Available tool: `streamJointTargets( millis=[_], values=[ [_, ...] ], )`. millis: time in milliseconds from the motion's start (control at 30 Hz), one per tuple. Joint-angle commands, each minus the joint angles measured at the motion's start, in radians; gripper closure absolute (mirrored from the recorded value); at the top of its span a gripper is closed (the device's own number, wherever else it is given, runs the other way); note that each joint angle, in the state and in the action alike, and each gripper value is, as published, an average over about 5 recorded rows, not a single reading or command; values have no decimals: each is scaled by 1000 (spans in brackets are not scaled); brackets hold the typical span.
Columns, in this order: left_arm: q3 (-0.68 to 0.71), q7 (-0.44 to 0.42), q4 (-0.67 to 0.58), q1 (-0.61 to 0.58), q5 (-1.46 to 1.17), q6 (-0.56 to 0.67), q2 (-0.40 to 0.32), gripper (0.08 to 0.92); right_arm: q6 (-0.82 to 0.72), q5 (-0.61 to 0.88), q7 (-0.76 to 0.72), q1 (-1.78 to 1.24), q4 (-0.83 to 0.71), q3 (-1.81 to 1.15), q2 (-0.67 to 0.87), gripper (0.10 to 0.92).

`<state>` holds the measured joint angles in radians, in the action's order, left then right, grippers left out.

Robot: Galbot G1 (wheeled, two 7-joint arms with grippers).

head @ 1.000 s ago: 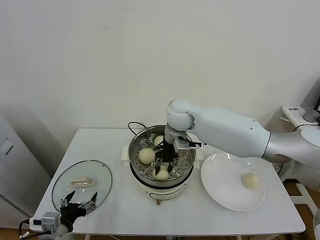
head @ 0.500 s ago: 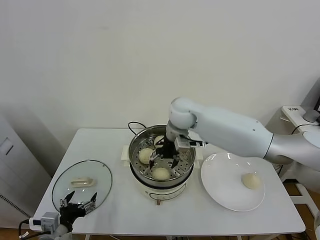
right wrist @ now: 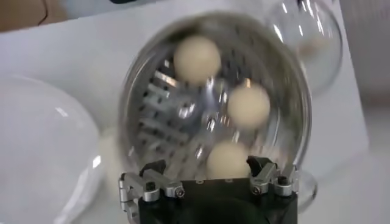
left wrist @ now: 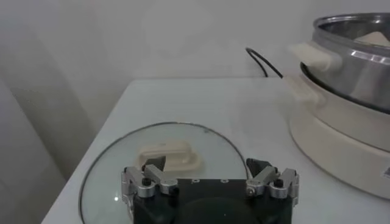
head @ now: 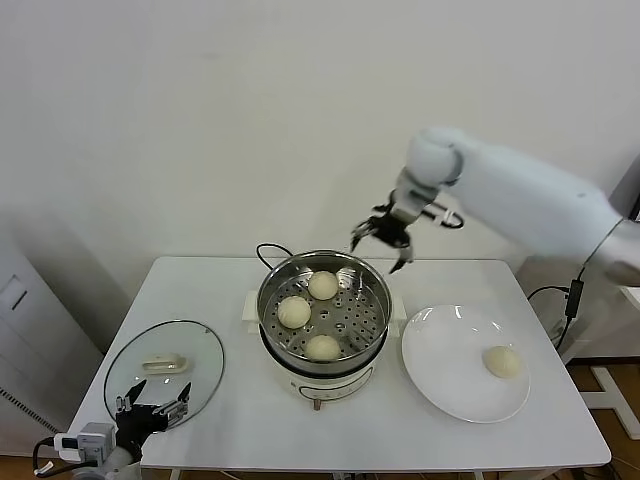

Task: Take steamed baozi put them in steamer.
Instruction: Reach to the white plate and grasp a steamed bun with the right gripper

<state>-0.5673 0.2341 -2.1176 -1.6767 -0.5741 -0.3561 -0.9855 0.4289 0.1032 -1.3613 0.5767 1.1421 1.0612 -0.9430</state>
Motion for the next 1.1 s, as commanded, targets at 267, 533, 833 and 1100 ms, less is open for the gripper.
streamJointTargets(
  millis=[267, 533, 833, 1100],
  values=[
    [-4, 1, -3, -2, -1, -2, 0, 177, -253, 90, -55, -8, -164, 155, 244, 203],
    [-6, 1, -7, -5, -1, -3, -2, 177, -249, 32, -26, -137, -164, 83, 294, 203],
    [-7, 1, -8, -10, -1, -3, -2, 177, -226, -68, 20, -358, -158, -85, 343, 203],
    [-5, 1, -9, -11, 1, -5, -2, 177, -211, -162, 59, -499, -152, -227, 361, 203]
  ],
)
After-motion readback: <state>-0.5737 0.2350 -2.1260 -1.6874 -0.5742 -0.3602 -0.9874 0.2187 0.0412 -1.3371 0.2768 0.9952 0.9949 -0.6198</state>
